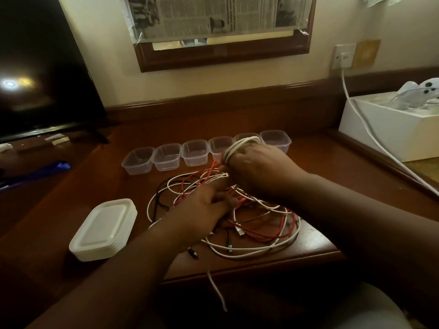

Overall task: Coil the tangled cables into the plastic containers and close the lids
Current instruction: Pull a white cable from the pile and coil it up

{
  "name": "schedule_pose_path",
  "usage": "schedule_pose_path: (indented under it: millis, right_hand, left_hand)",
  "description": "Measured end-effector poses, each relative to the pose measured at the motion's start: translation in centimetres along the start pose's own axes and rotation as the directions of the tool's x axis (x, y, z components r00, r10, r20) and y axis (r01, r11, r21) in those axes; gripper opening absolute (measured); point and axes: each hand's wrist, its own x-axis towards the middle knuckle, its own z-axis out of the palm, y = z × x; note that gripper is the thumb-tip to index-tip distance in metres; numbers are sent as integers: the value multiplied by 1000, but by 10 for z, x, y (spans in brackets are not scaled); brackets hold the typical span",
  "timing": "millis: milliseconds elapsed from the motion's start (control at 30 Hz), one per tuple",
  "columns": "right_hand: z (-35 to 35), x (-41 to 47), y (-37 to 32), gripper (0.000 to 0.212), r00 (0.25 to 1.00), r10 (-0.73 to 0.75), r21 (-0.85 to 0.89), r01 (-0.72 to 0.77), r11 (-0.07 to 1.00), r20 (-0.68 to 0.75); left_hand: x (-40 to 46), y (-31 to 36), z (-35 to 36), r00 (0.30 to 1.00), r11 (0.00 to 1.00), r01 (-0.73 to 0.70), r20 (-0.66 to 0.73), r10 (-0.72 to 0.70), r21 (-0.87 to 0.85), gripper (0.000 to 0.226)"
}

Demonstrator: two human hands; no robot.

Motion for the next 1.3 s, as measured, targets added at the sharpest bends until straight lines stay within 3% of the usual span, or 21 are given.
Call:
schedule_pose_path:
  millis: [100,200,233,300,367,433,467,500,533,600,633,667,700,767,867,933,1000,1067,1100,1200,1300]
  right_hand:
    - [9,-9,-4,37,975,182,14,-186,983,124]
    - [18,-16,-21,63,890,276,392,-415,821,364]
    - [18,-18,-25,68,850,244,573,-501,648,467]
    - [15,-24,-32,69,814,6,806,-577,133,581]
    - [7,-26,-37,62,864,-213,777,-504,-377,457]
    - [-5,-22,-40,49,945,-172,713,-322,-623,277]
    - [-10,-18,-40,43,971,-82,727,-223,-650,224]
    - [-12,-14,-39,37,983,32,796,-128,-592,182]
    - [-14,-11,-37,32,981,145,908,-56,-416,127]
    - [-9,-8,-25,27,959,273,962,-7,274,-71]
    - [-4,-8,-19,25,960,232,778,-25,628,-157]
    - [0,-8,-16,23,976,145,508,-43,860,-162]
    - [4,-7,-13,23,992,64,244,-35,969,-110]
    - [6,-8,-15,31,997,58,-20,-58,998,41]
    - [10,-12,-25,49,941,240,134,-276,952,239]
    - [11,-16,-28,59,854,279,488,-488,724,440]
    - [11,-21,-27,64,780,89,754,-622,211,619]
    - [12,-23,-24,64,810,-213,753,-587,-298,546]
    - [12,-23,-24,61,845,-309,698,-535,-475,437]
    - [4,-21,-28,54,940,-287,582,-340,-738,186]
    - [-7,-16,-32,50,993,29,720,-63,-691,114]
  left_hand:
    - [-1,4,-17,977,941,-156,-93,192,300,24]
    - [-1,8,-29,951,880,-231,-95,294,415,20]
    - [0,10,-32,949,894,-240,-102,298,378,16]
    - [0,11,-36,961,968,-220,-144,237,124,3]
    - [0,7,-34,982,950,-153,-148,116,-272,10]
    - [1,1,-21,990,837,-85,-141,9,-540,14]
    - [1,-2,-13,987,812,-52,-153,-46,-582,17]
    - [1,-4,-4,983,805,-11,-155,-102,-594,17]
    - [0,-4,4,979,810,22,-152,-136,-586,15]
    - [-2,-4,14,977,842,44,-152,-148,-538,14]
    - [-4,-3,15,976,879,45,-165,-139,-475,17]
    - [-6,-2,14,977,927,37,-181,-112,-374,19]
    - [-7,-3,12,977,971,16,-205,-67,-240,20]
    - [-8,-6,4,966,994,-81,-238,97,77,22]
    - [-7,-7,-8,941,936,-172,-230,248,306,17]
    - [-7,-3,-14,943,950,-171,-236,234,261,15]
    - [-5,3,-16,954,985,-167,-249,169,31,7]
    - [-5,5,-14,967,943,-144,-246,70,-301,10]
    - [-4,4,-12,969,892,-122,-247,12,-435,15]
    - [-3,4,0,975,773,-72,-209,-80,-630,18]
    - [-4,7,13,970,775,11,-183,-163,-632,20]
